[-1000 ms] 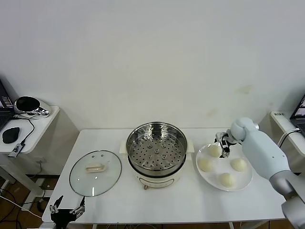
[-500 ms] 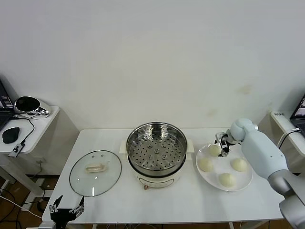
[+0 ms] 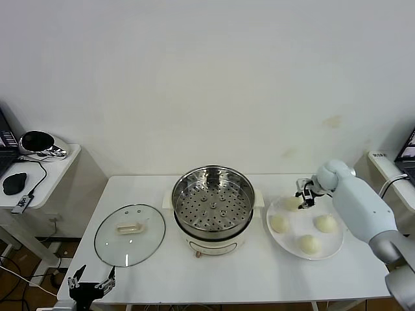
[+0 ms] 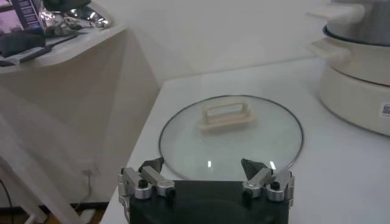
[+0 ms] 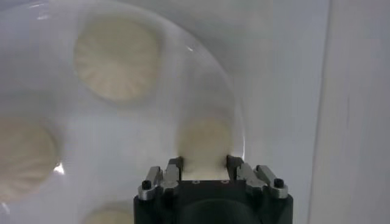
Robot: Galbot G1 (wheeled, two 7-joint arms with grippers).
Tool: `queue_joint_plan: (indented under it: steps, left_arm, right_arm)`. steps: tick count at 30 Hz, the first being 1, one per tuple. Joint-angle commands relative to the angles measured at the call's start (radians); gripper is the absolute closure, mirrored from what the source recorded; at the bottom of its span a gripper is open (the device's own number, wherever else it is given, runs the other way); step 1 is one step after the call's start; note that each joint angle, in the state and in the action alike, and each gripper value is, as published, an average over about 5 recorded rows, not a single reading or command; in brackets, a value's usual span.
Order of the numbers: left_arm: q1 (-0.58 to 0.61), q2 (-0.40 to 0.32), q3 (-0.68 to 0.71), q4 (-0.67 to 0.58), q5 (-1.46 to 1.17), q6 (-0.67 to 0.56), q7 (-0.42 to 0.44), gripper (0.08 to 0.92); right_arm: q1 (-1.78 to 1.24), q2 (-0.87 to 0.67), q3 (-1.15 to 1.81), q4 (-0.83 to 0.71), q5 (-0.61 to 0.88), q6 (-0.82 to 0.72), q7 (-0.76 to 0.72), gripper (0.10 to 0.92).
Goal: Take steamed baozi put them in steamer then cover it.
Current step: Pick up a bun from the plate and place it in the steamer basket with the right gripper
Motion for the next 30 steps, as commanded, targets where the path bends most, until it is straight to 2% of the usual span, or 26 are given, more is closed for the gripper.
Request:
queue_joint_plan:
  steps: [1,9,17,24,30]
  left_arm:
    - [-0.013,0.002,0.005,0.001,0.000,0.000,0.000,0.177]
    - [-0.019,0.007,0.008,-0.014,0.000,-0.005,-0.001,0.177]
    - [-0.019,0.011,-0.012,-0.016,-0.021,-0.015,-0.010,0.177]
    - [0.003,-0.004,-0.023,-0.030,-0.023,-0.019,-0.016,0.177]
    - [0.023,-0.018,-0.032,-0.041,-0.015,-0.023,-0.022,0.177]
  right_arm:
    - [0.146,-0.116,-0.132,0.147,0.236,-0.034,-0.078,0.558]
    - [0.523,-0.106,-0.423,0.192,0.479,-0.049,-0.169,0.558]
    - [0.712,0.034,-0.571,0.146,0.580,-0.009,-0.216,0.550]
    - [0.712,0.172,-0.566,0.029,0.683,0.372,-0.242,0.548]
    - [0.683,0.198,-0.580,0.143,0.583,0.634,-0.221,0.548]
